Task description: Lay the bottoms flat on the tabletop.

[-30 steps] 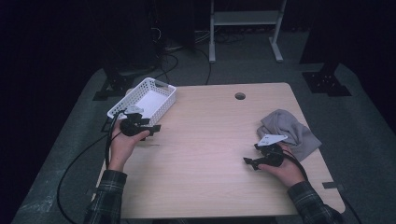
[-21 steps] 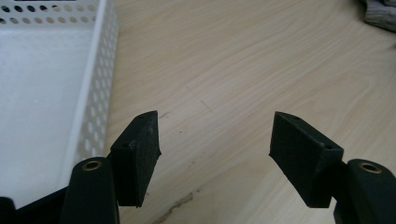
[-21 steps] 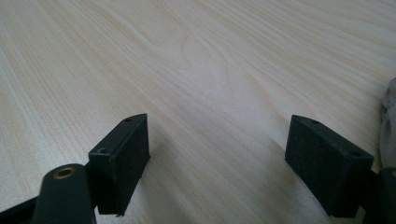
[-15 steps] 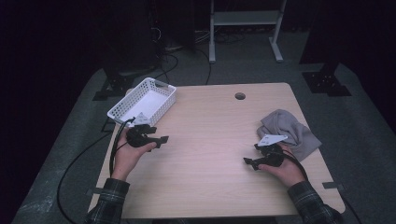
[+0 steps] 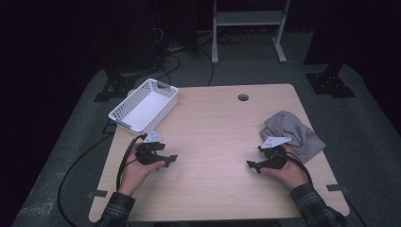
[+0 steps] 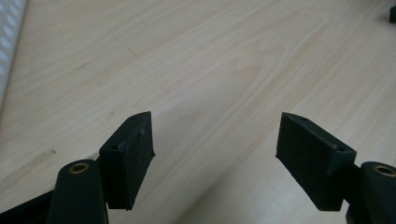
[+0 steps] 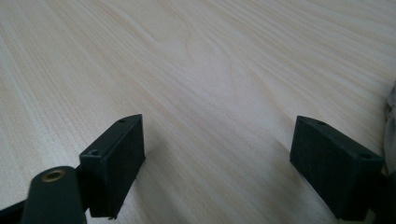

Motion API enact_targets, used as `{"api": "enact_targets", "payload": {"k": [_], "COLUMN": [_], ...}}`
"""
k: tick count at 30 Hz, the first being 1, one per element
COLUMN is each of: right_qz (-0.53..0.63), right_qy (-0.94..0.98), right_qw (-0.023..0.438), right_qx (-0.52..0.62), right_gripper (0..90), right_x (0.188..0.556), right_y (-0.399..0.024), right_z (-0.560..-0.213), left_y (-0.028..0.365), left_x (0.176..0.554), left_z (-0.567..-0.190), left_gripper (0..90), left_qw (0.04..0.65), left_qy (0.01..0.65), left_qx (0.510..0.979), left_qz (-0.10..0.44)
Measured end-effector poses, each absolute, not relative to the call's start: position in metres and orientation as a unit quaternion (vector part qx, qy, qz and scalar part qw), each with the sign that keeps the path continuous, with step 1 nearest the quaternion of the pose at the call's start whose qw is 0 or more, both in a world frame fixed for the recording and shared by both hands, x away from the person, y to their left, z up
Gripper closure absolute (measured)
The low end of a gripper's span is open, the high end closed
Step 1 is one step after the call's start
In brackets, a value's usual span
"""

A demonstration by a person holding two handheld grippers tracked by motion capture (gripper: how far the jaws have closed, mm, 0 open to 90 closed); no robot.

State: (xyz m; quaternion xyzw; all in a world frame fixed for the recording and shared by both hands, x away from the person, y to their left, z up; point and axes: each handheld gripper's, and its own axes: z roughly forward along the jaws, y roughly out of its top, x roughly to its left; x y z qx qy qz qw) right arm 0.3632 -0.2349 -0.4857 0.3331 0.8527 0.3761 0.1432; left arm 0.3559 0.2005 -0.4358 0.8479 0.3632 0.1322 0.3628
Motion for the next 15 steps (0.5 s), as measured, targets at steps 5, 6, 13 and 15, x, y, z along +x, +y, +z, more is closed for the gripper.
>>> {"api": "enact_targets", "payload": {"k": [5, 6, 13, 15], "right_qz": [0.376, 0.376, 0.375, 0.375], "right_qy": [0.852, 0.852, 0.852, 0.852], "right_qw": [0.142, 0.142, 0.143, 0.143], "right_qx": [0.334, 0.335, 0.335, 0.335], "right_gripper": [15.8, 15.6, 14.0, 13.4], "right_x": [0.363, 0.363, 0.363, 0.363], "right_y": [-0.235, -0.235, -0.235, -0.235], "right_z": [-0.486, -0.486, -0.486, -0.486], "left_y": [0.201, 0.201, 0.204, 0.205], "left_x": [0.349, 0.347, 0.337, 0.335], "left_z": [-0.445, -0.446, -0.458, -0.460], "left_gripper": [26.1, 25.7, 24.2, 23.6], "left_qw": [0.352, 0.350, 0.334, 0.332], "left_qy": [0.365, 0.365, 0.367, 0.368], "left_qx": [0.853, 0.853, 0.859, 0.859], "left_qz": [0.127, 0.126, 0.127, 0.126]}}
